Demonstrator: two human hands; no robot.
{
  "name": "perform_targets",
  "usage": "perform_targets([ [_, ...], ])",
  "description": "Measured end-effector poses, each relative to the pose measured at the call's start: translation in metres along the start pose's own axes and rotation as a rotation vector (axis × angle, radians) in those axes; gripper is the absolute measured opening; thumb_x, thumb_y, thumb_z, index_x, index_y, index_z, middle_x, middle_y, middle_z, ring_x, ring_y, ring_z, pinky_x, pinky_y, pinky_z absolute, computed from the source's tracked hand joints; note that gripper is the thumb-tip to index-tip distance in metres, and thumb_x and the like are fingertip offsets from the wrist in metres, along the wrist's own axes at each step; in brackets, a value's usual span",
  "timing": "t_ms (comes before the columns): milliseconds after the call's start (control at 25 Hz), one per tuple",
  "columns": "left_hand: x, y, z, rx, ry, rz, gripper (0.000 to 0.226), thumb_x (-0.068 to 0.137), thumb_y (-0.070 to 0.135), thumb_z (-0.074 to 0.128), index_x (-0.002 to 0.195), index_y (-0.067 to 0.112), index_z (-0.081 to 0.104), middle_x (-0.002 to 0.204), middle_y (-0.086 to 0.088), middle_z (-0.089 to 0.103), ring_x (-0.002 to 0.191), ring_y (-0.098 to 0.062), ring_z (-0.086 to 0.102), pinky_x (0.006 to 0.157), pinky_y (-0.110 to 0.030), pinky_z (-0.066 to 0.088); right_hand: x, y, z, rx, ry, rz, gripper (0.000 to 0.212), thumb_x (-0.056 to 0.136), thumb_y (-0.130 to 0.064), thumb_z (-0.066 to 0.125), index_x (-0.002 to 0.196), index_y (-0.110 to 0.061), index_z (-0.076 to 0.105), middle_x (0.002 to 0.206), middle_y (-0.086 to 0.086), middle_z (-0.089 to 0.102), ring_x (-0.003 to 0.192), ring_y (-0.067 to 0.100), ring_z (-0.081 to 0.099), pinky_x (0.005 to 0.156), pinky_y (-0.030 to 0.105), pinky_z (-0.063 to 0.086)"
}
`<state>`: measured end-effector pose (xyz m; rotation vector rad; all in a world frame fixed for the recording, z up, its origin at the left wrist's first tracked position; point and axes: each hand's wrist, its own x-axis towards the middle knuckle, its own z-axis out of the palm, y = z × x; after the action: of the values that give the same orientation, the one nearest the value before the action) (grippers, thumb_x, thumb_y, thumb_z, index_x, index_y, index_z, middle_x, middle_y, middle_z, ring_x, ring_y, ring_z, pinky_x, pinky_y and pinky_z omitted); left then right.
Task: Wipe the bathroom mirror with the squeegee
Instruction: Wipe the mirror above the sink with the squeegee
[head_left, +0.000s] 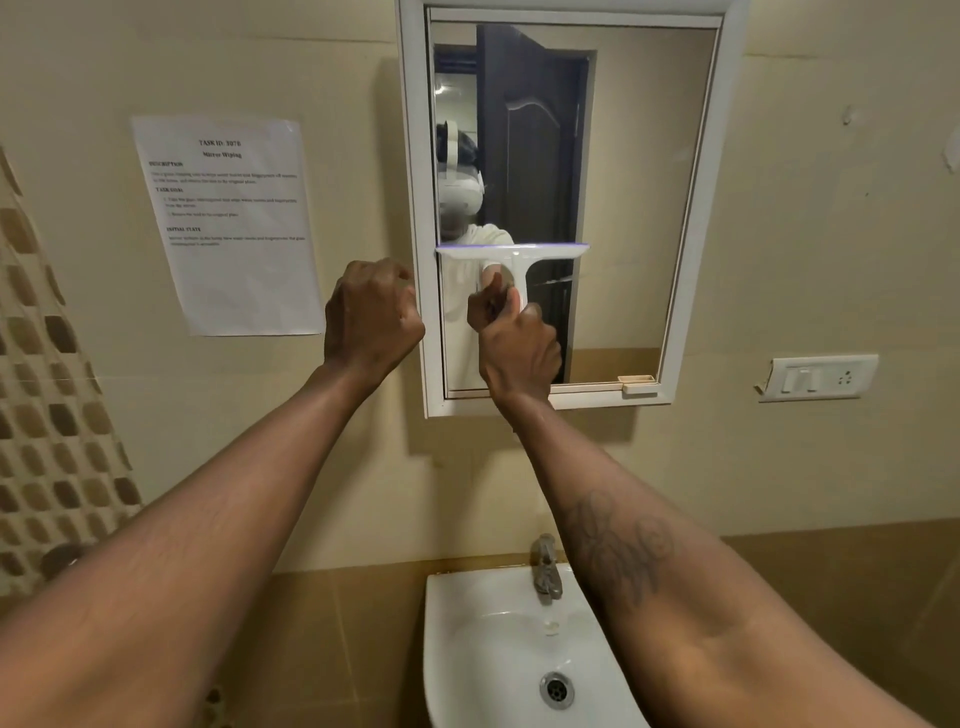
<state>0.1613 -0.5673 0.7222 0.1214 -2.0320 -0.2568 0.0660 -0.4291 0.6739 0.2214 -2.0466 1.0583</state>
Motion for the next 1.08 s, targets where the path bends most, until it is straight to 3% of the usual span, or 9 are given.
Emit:
perform_targets([
  [80,-0.007,-0.002,0.003,0.005,-0.018,-0.011,0.018,0.089,0.014,0.057,0.103,0.011,0.068,0.095,-0.012,0.069,0.098,-0.034,0.061,0.072,-0.042,0.054,-0.023,0.012,0.005,0.065,-0.055,0.126,0.049,0.108,-0.049,0.030,0.105,-0.012,0.063,0.095,0.013,0.071,0.082,0.034,0.070,0.066,0.040,0.055],
  [200,-0.018,-0.004,0.006,0.009,-0.027,-0.008,0.016,0.087,0.012,0.058,0.100,0.010,0.068,0.093,-0.012,0.069,0.095,-0.035,0.061,0.070,-0.041,0.053,-0.057,0.035,0.012,0.039,-0.150,0.210,0.046,0.110,-0.046,0.032,0.106,-0.013,0.063,0.087,0.009,0.068,0.082,0.031,0.070,0.072,0.047,0.059],
  [440,-0.033,-0.003,0.013,-0.005,-0.077,-0.026,0.019,0.088,0.013,0.058,0.104,0.011,0.068,0.097,-0.012,0.069,0.098,-0.034,0.061,0.073,-0.041,0.052,-0.087,0.048,0.008,0.052,-0.156,0.219,0.047,0.110,-0.046,0.029,0.104,-0.012,0.061,0.084,0.009,0.066,0.077,0.029,0.068,0.068,0.045,0.058],
  [600,-0.031,-0.001,0.015,-0.031,-0.074,-0.026,0.023,0.090,0.015,0.060,0.110,0.012,0.068,0.102,-0.012,0.070,0.104,-0.034,0.061,0.078,-0.043,0.053,-0.052,0.026,-0.012,0.116,0.005,0.144,0.054,0.106,-0.050,0.025,0.099,-0.013,0.063,0.076,0.004,0.059,0.072,0.031,0.065,0.059,0.034,0.040],
  [880,-0.020,-0.002,0.016,-0.040,-0.040,-0.035,0.022,0.091,0.016,0.058,0.110,0.012,0.069,0.100,-0.012,0.069,0.105,-0.033,0.060,0.077,-0.040,0.050,0.035,-0.016,-0.024,-0.070,-0.036,0.048,0.049,0.109,-0.058,0.031,0.117,-0.020,0.061,0.095,-0.001,0.061,0.089,0.022,0.069,0.072,0.037,0.056],
  [1080,-0.018,-0.006,0.016,-0.026,-0.042,-0.046,0.021,0.091,0.015,0.056,0.107,0.011,0.069,0.099,-0.012,0.069,0.104,-0.033,0.060,0.077,-0.041,0.051,0.031,-0.007,-0.019,-0.093,-0.027,0.006,0.046,0.109,-0.053,0.033,0.114,-0.018,0.061,0.097,0.004,0.064,0.088,0.027,0.069,0.066,0.036,0.052],
])
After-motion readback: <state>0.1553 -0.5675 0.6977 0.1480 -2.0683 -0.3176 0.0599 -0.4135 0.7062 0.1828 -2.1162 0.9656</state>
